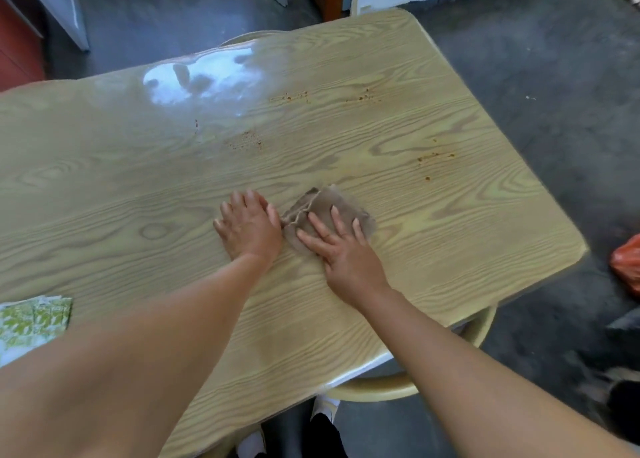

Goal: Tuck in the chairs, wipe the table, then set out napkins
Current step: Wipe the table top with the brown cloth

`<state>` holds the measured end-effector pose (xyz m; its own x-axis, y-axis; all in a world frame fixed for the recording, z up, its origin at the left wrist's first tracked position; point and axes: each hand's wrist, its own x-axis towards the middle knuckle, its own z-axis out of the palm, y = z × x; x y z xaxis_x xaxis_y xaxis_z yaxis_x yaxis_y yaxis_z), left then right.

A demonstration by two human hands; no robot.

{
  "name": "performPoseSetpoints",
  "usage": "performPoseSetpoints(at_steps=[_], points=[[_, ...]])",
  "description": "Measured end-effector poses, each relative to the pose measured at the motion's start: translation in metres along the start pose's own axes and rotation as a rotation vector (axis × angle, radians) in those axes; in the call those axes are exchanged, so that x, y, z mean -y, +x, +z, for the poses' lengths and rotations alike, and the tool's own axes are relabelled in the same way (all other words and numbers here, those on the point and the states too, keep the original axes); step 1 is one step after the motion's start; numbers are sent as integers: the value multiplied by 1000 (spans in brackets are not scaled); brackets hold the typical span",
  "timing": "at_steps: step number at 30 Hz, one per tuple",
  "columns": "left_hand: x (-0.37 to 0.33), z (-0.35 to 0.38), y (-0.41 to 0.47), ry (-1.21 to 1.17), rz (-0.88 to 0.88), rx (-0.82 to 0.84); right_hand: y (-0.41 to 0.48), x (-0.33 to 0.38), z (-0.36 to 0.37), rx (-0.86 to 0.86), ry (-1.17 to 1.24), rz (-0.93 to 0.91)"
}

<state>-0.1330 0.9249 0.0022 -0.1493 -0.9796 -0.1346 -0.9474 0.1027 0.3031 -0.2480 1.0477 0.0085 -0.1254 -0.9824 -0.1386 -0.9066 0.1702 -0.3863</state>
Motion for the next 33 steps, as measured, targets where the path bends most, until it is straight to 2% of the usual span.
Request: performPoseSetpoints(at_steps=[2,4,10,12,15,19,23,25,27,29,33], points=[[-2,-1,0,11,-26,4,-6,-21,-8,3,-33,-3],[-7,-3,3,29,-49,28,9,-43,-19,16,-68,86],[-13,-12,21,108,-60,106,110,-50,-45,89,-59,269],[-10,-14,30,92,-44,106,117,-33,-38,68,-63,237],[-10,-16,36,80,-25,89,91,-11,-20,53,-37,42],[-7,-18,32,87,31,86,71,-28,-24,96,0,-124],[1,-33,37,-79,30,100,114,-34,-36,93,-45,95],[10,-41,45,-108,53,14,142,-16,-39,103,-55,225],[26,-47,58,-29,74,-78,154,6,-35,103,-56,298],[41,-52,75,5,14,-85,145,33,-23,92,-64,268],[70,-55,107,52,-150,50,107,82,2,87,-39,73]])
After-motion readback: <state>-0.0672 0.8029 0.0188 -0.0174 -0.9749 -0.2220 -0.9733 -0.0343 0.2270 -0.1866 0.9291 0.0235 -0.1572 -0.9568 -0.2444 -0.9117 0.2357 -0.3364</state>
